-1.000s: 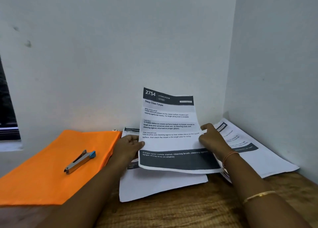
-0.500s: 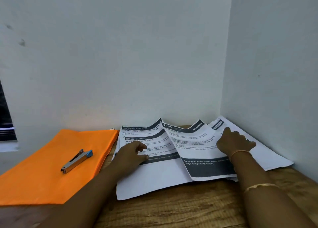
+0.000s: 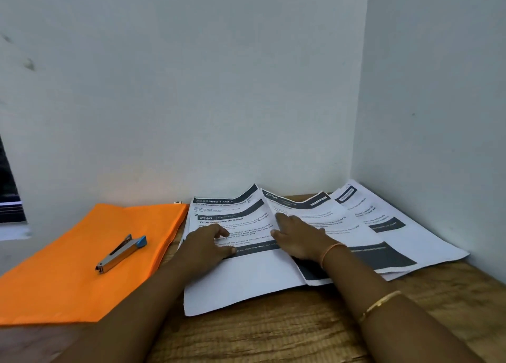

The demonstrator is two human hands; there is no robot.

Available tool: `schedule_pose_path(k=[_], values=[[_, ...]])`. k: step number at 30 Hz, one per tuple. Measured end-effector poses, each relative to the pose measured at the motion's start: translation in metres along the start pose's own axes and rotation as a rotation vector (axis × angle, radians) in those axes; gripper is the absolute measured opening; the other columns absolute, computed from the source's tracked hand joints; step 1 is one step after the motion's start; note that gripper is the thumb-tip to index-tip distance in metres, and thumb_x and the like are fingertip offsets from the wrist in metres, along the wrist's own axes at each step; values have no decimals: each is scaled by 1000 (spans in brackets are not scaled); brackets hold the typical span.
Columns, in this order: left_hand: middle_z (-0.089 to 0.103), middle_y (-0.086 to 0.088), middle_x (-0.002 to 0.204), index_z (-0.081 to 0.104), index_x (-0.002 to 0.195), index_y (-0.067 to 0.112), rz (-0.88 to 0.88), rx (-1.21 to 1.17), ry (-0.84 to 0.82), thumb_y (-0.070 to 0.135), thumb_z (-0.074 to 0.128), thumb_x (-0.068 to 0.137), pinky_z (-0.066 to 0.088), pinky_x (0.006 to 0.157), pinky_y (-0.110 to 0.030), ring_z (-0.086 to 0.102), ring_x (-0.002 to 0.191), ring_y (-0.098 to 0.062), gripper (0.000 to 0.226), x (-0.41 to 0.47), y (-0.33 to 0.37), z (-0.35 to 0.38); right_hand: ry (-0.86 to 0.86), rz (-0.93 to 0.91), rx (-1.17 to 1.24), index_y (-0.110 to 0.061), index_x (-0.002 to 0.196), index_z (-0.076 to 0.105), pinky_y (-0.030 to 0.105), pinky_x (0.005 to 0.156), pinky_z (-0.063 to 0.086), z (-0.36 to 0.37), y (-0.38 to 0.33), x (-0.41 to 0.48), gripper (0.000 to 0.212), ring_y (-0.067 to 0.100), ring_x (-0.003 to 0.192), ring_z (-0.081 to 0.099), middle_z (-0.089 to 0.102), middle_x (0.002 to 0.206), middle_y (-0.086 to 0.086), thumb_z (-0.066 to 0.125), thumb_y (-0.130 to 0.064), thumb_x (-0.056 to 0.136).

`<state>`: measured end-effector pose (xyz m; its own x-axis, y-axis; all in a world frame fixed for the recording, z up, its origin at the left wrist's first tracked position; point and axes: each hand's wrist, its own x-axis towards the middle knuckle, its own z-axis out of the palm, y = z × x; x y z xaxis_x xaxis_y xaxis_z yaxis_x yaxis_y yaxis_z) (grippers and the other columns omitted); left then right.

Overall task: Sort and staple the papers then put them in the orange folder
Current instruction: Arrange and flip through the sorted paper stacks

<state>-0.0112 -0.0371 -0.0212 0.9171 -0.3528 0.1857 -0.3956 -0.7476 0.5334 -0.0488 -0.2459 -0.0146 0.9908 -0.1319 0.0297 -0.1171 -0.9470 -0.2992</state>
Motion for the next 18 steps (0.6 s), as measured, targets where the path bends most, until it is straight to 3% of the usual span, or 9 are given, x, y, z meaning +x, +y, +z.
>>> schedule_pose_path(k=[4,8,12,15,18], values=[[52,1,131,52,125,22,-1,19,-31,39,66,84,35,86,-19,48,116,-12,46,0,-2,0,-73,146,66,-27,151,4,57,112,17,3,30,15,67,33,141,24,23,156,7,28,-48,92],[52,1,131,52,124,22,-1,29,-32,39,66,84,35,85,-19,48,115,-12,46,0,-2,0,-47,233,93,-26,152,8,56,115,13,-6,53,18,66,31,144,20,18,158,6,29,-51,94],[50,1,136,53,124,24,-15,59,0,44,67,81,37,96,-25,46,120,-15,50,2,-4,0,-11,297,-49,-28,151,11,65,112,5,-14,66,12,54,31,144,18,18,158,3,26,-35,99],[48,-1,137,54,124,23,-24,68,48,46,70,78,36,100,-29,43,123,-17,54,4,-6,2,2,287,-76,-30,151,11,65,111,2,-16,66,8,56,28,144,19,18,158,1,26,-46,100],[48,-4,135,55,123,21,-57,64,148,39,76,75,39,98,-32,46,120,-21,56,6,-8,2,134,207,-46,-29,150,20,66,111,1,-16,57,8,61,23,144,20,23,157,-1,26,-57,96]])
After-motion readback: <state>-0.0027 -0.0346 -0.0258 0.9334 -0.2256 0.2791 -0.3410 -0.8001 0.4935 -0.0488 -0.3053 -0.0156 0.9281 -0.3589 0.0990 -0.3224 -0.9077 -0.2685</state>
